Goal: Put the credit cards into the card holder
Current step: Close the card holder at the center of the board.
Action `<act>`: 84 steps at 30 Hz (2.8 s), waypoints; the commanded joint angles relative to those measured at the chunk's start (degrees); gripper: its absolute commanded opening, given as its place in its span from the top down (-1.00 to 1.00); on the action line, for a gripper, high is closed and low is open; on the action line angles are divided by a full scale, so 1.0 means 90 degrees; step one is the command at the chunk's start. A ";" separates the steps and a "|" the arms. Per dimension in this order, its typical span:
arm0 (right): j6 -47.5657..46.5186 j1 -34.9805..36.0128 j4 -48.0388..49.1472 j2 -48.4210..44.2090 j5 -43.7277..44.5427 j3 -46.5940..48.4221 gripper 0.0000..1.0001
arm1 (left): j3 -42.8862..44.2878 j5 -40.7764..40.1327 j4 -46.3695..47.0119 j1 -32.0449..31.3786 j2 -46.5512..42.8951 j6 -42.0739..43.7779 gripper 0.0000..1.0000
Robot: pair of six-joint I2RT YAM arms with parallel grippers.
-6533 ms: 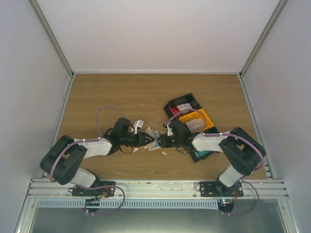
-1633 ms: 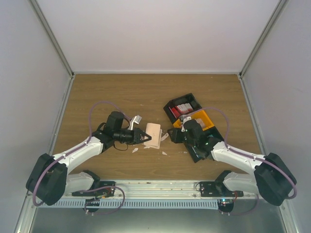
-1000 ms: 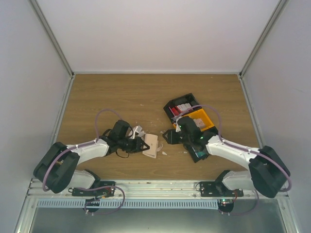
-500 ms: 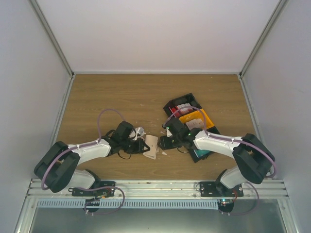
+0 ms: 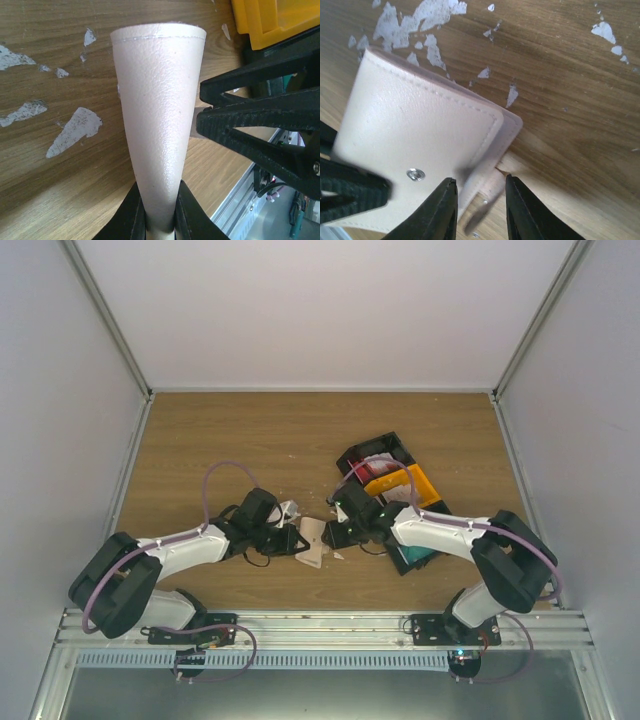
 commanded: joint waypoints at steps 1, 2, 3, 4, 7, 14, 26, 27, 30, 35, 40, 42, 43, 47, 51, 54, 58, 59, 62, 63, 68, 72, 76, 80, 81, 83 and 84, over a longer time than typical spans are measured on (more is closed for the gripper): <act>0.0039 0.0044 -0.0176 -0.0192 0.0211 -0.0077 0.52 | 0.0172 -0.0141 0.0071 -0.0054 -0.0151 0.0068 0.99; 0.0042 0.0046 -0.0164 -0.0235 0.0176 -0.0121 0.58 | 0.0167 -0.0134 0.0073 -0.0066 -0.0151 0.0080 0.99; 0.0049 0.0045 -0.0147 -0.0265 0.0137 -0.0155 0.64 | 0.0168 -0.0134 0.0091 -0.0067 -0.0160 0.0078 0.99; 0.0057 0.0044 -0.0125 -0.0306 0.0102 -0.0199 0.69 | 0.0168 -0.0141 0.0089 -0.0064 -0.0174 0.0083 0.99; 0.0127 0.0045 -0.0034 -0.0376 0.0004 -0.0293 0.87 | 0.0165 -0.0152 0.0076 -0.0064 -0.0210 0.0078 1.00; 0.0207 0.0062 -0.0057 -0.0372 -0.0028 -0.0400 0.75 | 0.0142 -0.0179 0.0048 -0.0065 -0.0221 0.0078 0.99; 0.0419 0.0097 0.0019 -0.0662 -0.0030 -0.0598 0.99 | 0.0109 -0.0200 0.0071 -0.0069 -0.0196 0.0048 0.99; 0.0423 0.0094 0.0067 -0.0678 -0.0005 -0.0602 0.99 | 0.0096 -0.0201 0.0074 -0.0065 -0.0191 0.0041 0.97; 0.0424 0.0093 0.0073 -0.0617 0.0132 -0.0470 0.99 | -0.0012 -0.0195 0.0124 -0.0066 -0.0184 -0.0005 0.80; 0.0425 0.0091 -0.0063 -0.0436 0.0453 -0.0192 0.99 | -0.0337 -0.0335 0.0173 -0.0065 -0.0223 -0.0090 0.34; 0.0304 0.0093 -0.0288 -0.0181 0.0696 0.0149 0.99 | -0.0487 -0.0862 -0.0017 -0.0064 -0.0430 -0.0161 0.03; 0.0253 0.0096 -0.0331 -0.0071 0.0694 0.0277 0.99 | -0.0511 -0.0987 -0.0057 -0.0064 -0.0505 -0.0168 0.01; 0.0219 0.0094 -0.0347 -0.0022 0.0693 0.0341 0.99 | -0.0515 -0.1038 -0.0068 -0.0064 -0.0525 -0.0174 0.01; 0.0087 0.0100 -0.0435 0.0230 0.0651 0.0617 0.99 | -0.0506 -0.1035 0.0117 -0.0066 -0.0381 -0.0176 0.15; -0.0043 0.0148 -0.0542 0.0442 0.0648 0.0830 0.99 | -0.0410 -0.1000 0.0295 -0.0065 -0.0057 -0.0132 0.36; -0.0157 0.0217 -0.0552 0.0577 0.0597 0.0951 0.99 | -0.0318 -0.0966 0.0377 -0.0065 0.0137 -0.0085 0.46; -0.0321 0.0321 -0.0502 0.0789 0.0438 0.1108 0.99 | -0.0248 -0.0914 0.0427 -0.0064 0.0324 -0.0067 0.51; -0.0348 0.0339 -0.0499 0.0859 0.0412 0.1153 0.99 | -0.0235 -0.0918 0.0426 -0.0064 0.0360 -0.0064 0.52; -0.0404 0.0348 -0.0519 0.1013 0.0415 0.1254 0.99 | -0.0181 -0.0958 0.0354 -0.0064 0.0383 -0.0064 0.51; -0.0406 0.0352 -0.0539 0.1035 0.0473 0.1270 0.99 | -0.0175 -0.0991 0.0316 -0.0064 0.0349 -0.0067 0.51; -0.0454 0.0348 -0.0512 0.1124 0.0485 0.1334 0.99 | -0.0104 -0.1083 0.0198 -0.0066 0.0092 -0.0057 0.48; -0.0521 0.0347 -0.0404 0.1237 0.0442 0.1370 0.99 | -0.0053 -0.1253 0.0103 -0.0064 -0.0084 -0.0106 0.48; -0.0576 0.0349 -0.0435 0.1373 0.0420 0.1418 0.99 | -0.0093 -0.1501 0.0100 -0.0064 -0.0261 -0.0242 0.42; -0.0606 0.0357 -0.0453 0.1472 0.0439 0.1435 0.99 | -0.0144 -0.1507 0.0170 -0.0064 -0.0150 -0.0312 0.38; -0.0595 0.0358 -0.0467 0.1497 0.0478 0.1446 0.99 | -0.0150 -0.1502 0.0174 -0.0064 -0.0097 -0.0319 0.37; -0.0578 0.0362 -0.0469 0.1535 0.0541 0.1476 0.99 | -0.0187 -0.1484 0.0196 -0.0064 -0.0017 -0.0352 0.37; -0.0560 0.0357 -0.0479 0.1551 0.0562 0.1495 0.99 | -0.0218 -0.1482 0.0225 -0.0064 0.0007 -0.0373 0.36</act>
